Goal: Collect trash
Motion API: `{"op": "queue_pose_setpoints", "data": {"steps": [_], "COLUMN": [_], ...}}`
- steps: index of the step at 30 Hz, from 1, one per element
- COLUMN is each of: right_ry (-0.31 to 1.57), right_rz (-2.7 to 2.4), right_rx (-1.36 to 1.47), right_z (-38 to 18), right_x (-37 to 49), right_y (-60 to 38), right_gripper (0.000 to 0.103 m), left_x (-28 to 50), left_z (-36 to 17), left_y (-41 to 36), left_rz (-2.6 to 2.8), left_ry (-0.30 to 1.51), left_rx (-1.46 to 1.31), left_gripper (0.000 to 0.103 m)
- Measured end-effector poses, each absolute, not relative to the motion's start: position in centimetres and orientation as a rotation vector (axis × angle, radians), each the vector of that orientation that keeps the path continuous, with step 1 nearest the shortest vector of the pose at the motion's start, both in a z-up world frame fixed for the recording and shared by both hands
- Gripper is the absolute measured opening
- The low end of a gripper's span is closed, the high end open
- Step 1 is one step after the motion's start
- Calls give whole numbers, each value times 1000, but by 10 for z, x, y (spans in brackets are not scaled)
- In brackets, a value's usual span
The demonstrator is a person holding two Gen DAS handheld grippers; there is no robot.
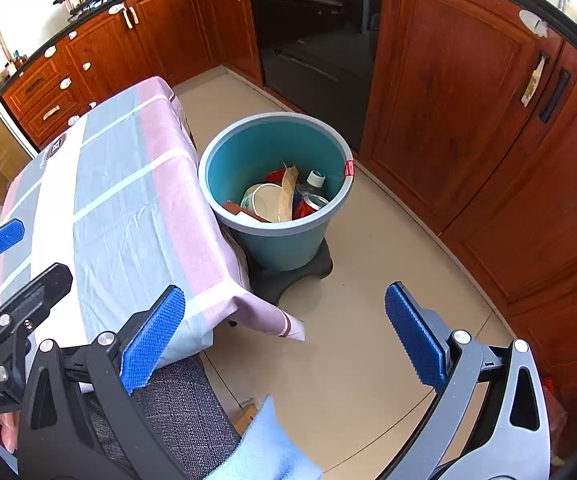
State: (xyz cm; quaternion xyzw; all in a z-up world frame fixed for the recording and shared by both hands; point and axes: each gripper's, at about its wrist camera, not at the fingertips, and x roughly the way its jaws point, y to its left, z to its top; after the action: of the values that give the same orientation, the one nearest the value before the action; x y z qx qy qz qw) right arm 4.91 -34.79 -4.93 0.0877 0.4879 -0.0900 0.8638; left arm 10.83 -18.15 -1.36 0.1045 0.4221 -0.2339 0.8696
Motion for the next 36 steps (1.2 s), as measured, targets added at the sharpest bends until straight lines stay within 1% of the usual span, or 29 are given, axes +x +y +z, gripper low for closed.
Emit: {"op": "queue_pose_setpoints", "data": {"steps": [8,19,36], "right_ry": [1015,1047,1110], "right_rz": [-208,-232,-225], "right_rx": [136,141,158], "right_z": [-65,-90,-113], "right_x": [53,71,98], "right_y": [-332,-330,-331], "right_gripper": [96,96,96], "left_x": [114,132,154], "left_z": [-40,-72,-89], "left_y": [-160,-148,-145], "left_rz": [-447,-423,-397], "left_ry": [915,961,1014], "left_rx": [169,155,149], "left_gripper": [99,99,99]}}
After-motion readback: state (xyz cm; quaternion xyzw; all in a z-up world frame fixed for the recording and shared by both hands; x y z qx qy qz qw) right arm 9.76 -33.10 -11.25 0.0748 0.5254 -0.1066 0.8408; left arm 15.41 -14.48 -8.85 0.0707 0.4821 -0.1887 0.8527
